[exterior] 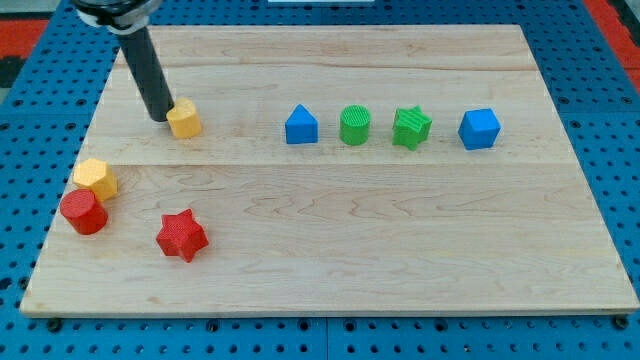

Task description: Slide the heart towards the left side of the blue triangle

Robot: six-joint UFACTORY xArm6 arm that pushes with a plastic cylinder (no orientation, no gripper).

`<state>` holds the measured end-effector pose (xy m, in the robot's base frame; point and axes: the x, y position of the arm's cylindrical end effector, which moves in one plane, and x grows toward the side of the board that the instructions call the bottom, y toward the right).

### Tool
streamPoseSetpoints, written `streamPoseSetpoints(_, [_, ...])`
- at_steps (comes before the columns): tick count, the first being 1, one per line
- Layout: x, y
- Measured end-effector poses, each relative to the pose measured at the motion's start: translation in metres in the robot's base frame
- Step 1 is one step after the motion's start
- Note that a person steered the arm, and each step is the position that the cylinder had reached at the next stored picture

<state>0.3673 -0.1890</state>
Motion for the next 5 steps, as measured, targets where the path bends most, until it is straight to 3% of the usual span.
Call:
streamPoseSetpoints(4, [0.005,0.061])
streamPoseSetpoints(5, [0.023,0.022])
